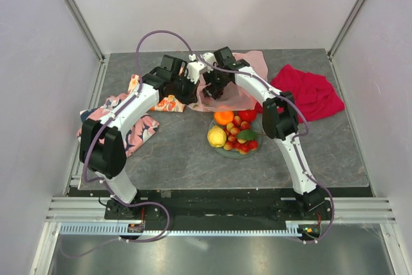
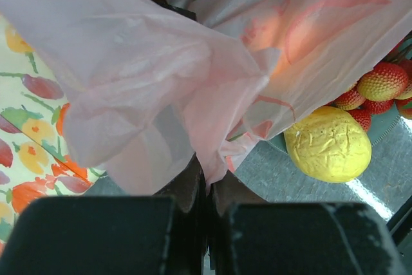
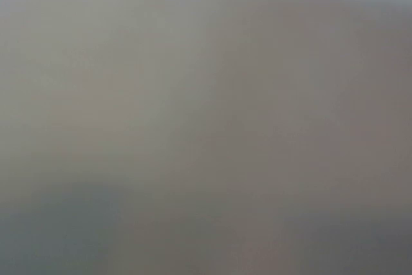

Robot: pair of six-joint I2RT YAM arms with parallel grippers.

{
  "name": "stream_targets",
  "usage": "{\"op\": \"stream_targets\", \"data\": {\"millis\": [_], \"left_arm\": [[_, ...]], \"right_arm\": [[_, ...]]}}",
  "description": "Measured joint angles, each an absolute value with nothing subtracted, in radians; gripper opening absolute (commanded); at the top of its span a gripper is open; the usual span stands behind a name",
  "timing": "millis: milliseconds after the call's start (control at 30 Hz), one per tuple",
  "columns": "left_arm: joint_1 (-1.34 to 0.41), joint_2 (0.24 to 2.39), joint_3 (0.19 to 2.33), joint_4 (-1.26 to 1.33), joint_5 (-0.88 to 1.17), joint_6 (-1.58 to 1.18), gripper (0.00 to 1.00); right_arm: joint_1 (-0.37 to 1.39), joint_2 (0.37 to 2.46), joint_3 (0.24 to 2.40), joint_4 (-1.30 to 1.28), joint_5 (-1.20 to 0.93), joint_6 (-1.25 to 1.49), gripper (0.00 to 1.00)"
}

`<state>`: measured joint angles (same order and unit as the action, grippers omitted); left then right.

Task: Take the fake fruits out of the plastic bag
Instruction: Take out the fake fruit from the plastic bag.

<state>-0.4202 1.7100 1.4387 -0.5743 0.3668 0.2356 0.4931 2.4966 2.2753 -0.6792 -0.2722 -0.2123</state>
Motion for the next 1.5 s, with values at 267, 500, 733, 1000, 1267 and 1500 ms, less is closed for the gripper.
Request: {"op": "stream_targets", "data": {"millis": [267, 500, 733, 1000, 1267, 1500], "left_arm": [[-0.420, 1.710, 1.441, -0.574, 0.368, 0.228, 0.02], [-0.420, 1.723, 1.485, -0.574, 0.368, 0.228, 0.02], [-0.420, 1.744, 1.531, -0.569, 0.360, 0.228, 0.02], [-0.423, 1.748, 1.562, -0.518, 0.355, 0.229, 0.02], [-0.411, 1.785, 1.564, -0.505, 0.245, 0.228, 0.02], [-0.387, 1.859, 1.568, -0.516, 0.183, 0.228, 0.02]], "right_arm": [[0.488, 2.567, 2.316, -0.678, -0.257, -0.235, 0.37], [0.486, 2.529, 2.280, -0.699, -0.271, -0.241, 0.28], [0.474, 2.389, 2.190, -0.779, -0.280, -0.284, 0.24], [0.426, 2.206, 2.113, -0.825, -0.290, -0.319, 0.19], [0.316, 2.099, 1.994, -0.831, -0.371, -0.349, 0.00], [0.155, 1.978, 2.029, -0.805, -0.529, -0.340, 0.01]]}}
